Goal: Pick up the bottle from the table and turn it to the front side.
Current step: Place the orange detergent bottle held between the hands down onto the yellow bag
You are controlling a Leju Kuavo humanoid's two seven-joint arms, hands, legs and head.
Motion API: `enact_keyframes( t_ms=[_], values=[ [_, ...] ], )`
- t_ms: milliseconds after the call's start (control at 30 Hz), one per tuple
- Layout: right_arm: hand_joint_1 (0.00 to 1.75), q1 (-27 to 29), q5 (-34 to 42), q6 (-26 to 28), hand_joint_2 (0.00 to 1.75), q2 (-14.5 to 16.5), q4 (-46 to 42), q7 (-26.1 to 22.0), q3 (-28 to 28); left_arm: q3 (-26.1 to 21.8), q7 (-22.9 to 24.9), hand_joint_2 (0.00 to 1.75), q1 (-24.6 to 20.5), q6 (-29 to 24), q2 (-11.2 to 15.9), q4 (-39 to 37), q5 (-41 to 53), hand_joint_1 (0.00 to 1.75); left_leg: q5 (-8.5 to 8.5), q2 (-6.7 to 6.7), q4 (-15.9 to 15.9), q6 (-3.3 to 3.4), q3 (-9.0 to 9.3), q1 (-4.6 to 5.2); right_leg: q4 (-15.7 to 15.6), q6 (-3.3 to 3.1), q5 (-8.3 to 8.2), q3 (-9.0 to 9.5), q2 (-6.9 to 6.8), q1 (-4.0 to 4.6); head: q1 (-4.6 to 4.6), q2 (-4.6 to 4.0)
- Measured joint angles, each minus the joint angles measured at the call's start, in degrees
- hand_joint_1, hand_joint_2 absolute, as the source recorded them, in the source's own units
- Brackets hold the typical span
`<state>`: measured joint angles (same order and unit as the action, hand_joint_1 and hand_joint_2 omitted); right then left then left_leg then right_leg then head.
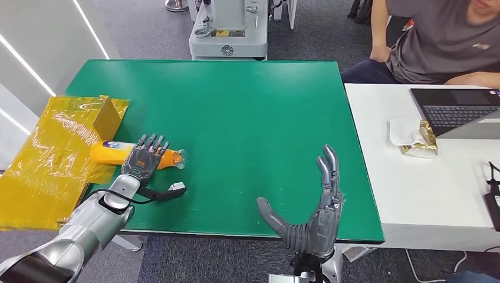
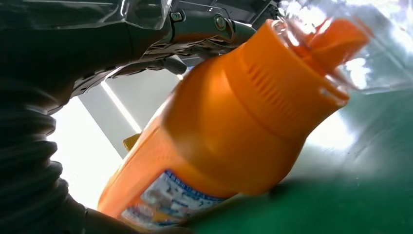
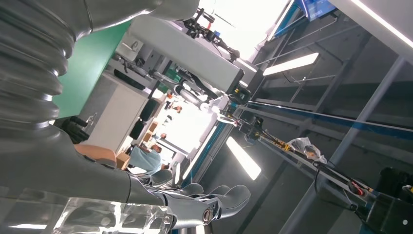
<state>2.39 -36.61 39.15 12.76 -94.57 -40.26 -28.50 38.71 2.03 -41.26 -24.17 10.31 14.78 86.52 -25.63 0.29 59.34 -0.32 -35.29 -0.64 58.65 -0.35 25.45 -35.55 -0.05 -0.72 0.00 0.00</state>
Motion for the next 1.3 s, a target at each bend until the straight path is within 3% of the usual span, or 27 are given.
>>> enact_keyframes(
  t_ms=[300,433,500,600,633,733,833,867,967,1000,1100,1300],
  values=[
    [0.00,0.0,0.0,0.0,1.75,0.0,0.0,0.0,0.0,0.0,1.1,1.75,0.0,-0.9,0.1,0.0,0.0,0.00,0.00,0.00,0.0,0.00,0.00,0.00,0.0,0.00,0.00,0.00,0.00,0.00,0.00,0.00],
    [0.00,0.0,-0.1,0.0,1.75,0.0,0.0,0.0,0.0,-0.3,5.6,1.75,0.2,-9.4,0.1,0.5,0.1,0.00,0.00,-0.01,0.0,0.00,0.00,0.00,0.0,0.00,0.00,0.00,0.00,0.00,-0.01,0.00],
    [0.00,0.0,-0.1,0.0,1.75,0.0,0.0,0.0,0.0,-1.5,8.6,1.75,1.4,-13.8,0.6,4.5,0.2,0.00,0.00,0.00,0.0,0.00,0.01,0.01,0.0,0.00,0.00,0.00,0.01,0.00,-0.01,0.00],
    [0.00,0.0,0.0,0.0,1.75,0.0,0.0,0.0,0.0,-6.6,8.5,1.75,6.1,-15.4,1.6,19.4,0.2,0.00,-0.04,0.03,0.0,-0.05,0.02,0.02,0.0,0.00,0.00,-0.02,0.04,-0.02,-0.01,0.00],
    [0.00,0.0,0.2,0.0,1.75,0.0,0.1,0.0,0.0,-9.5,6.0,1.75,8.0,-15.6,1.3,25.7,0.0,0.00,-0.05,0.03,0.0,-0.06,0.02,0.02,0.0,0.00,0.01,-0.05,0.05,-0.02,-0.01,0.00],
    [0.00,-0.1,1.0,0.0,1.75,0.0,0.3,0.0,0.0,-19.8,-8.0,1.75,11.1,-15.9,-2.4,40.4,-2.7,0.00,-0.05,-0.01,0.1,-0.04,-0.09,0.02,0.0,0.01,0.01,-0.07,0.02,-0.02,0.00,0.00],
    [0.00,-0.1,1.2,0.0,1.75,0.0,0.4,0.0,0.0,-22.5,-12.2,1.75,11.3,-16.0,-3.5,43.0,-4.0,0.00,-0.05,-0.02,0.1,-0.04,-0.13,0.02,0.0,0.02,0.02,-0.06,0.00,-0.03,0.03,0.00],
    [0.00,-0.2,1.3,0.0,1.75,0.0,0.5,0.0,-0.2,-26.3,-18.9,1.75,11.5,-16.1,-4.9,45.8,-6.4,0.00,-0.11,0.07,0.0,-0.08,-0.09,0.02,0.0,0.00,0.00,-0.06,0.09,-0.03,0.05,0.00],
    [0.00,-1.0,2.2,0.0,1.75,0.0,1.6,0.0,-0.8,-44.8,-44.6,1.75,12.6,-16.3,-13.0,60.9,-19.8,0.00,-0.24,0.36,0.0,-0.16,0.11,0.00,0.0,-0.07,-0.04,-0.02,0.33,-0.02,0.13,0.00],
    [0.00,-1.3,2.4,0.0,1.75,-0.1,1.9,0.0,-0.9,-47.4,-45.9,1.75,12.9,-16.3,-14.7,64.1,-23.3,0.00,-0.22,0.32,0.0,-0.14,0.12,-0.01,0.0,-0.07,-0.03,0.01,0.28,-0.01,0.12,0.00],
    [0.00,-1.9,2.5,0.0,1.75,-0.1,2.5,0.0,-1.3,-47.6,-42.8,1.75,13.4,-16.2,-17.6,68.8,-30.0,0.00,-0.19,0.13,0.0,-0.14,0.11,-0.04,0.0,-0.07,-0.03,0.07,0.10,0.00,0.10,0.00],
    [0.00,-2.2,2.2,0.0,1.75,-0.1,3.0,0.0,-1.5,-43.9,-42.3,1.75,15.3,-16.0,-22.5,70.0,-41.9,0.00,-0.17,0.08,0.0,-0.12,0.12,-0.01,-0.1,-0.06,-0.02,0.10,0.04,0.00,0.13,0.00]
  ],
)
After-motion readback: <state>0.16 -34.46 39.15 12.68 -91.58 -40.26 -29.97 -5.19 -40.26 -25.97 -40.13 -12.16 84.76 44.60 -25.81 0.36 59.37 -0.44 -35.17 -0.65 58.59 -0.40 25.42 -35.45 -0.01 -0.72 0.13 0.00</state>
